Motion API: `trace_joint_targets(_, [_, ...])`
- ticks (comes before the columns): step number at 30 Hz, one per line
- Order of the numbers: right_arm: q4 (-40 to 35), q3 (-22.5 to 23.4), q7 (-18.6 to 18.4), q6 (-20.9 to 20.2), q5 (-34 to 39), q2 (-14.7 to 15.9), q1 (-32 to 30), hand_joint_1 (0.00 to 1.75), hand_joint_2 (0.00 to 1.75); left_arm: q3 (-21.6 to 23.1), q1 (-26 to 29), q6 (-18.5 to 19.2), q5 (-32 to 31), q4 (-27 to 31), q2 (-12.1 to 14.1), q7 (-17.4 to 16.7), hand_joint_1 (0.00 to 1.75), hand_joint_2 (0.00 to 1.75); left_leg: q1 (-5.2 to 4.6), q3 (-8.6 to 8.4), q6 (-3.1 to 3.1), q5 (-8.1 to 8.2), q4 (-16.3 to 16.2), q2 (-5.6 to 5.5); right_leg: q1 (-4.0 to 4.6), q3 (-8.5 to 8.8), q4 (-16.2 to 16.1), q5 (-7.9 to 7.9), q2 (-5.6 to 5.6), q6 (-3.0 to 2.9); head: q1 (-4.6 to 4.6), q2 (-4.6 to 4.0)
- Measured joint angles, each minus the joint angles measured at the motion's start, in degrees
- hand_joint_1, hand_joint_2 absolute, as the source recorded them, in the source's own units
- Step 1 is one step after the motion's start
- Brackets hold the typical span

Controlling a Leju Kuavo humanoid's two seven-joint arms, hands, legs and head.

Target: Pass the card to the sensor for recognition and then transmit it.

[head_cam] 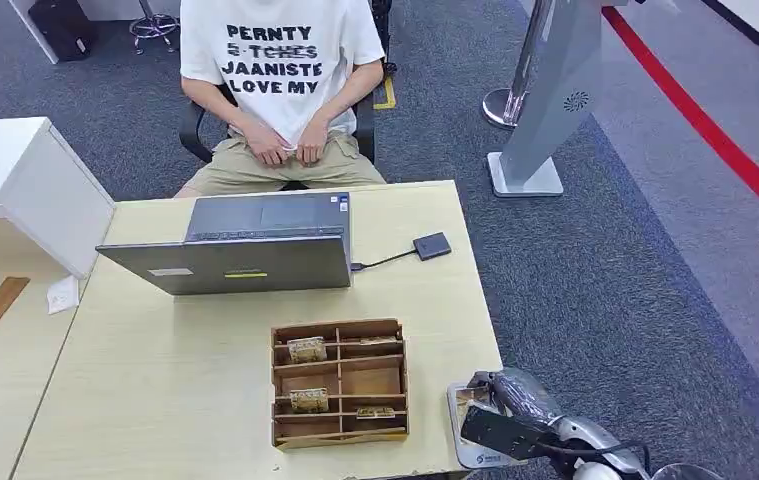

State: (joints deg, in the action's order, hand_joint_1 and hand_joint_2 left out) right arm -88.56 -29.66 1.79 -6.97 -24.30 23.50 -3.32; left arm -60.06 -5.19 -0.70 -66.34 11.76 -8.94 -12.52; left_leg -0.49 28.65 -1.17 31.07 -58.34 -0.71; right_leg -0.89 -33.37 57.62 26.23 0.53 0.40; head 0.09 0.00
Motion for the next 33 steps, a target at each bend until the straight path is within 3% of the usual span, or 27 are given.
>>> trace_joint_targets(33, [-0.5, 0.0, 0.0, 1.1, 0.2, 0.1, -0.5, 1.75, 1.75, 0.0, 0.0, -0.1, -0.2, 0.0, 0.0, 0.0, 0.0, 0.0, 0.0, 0.0, 0.0, 0.0, 0.0, 0.0, 0.0, 0.0, 0.0, 0.0, 0.0, 0.0, 0.0, 0.0])
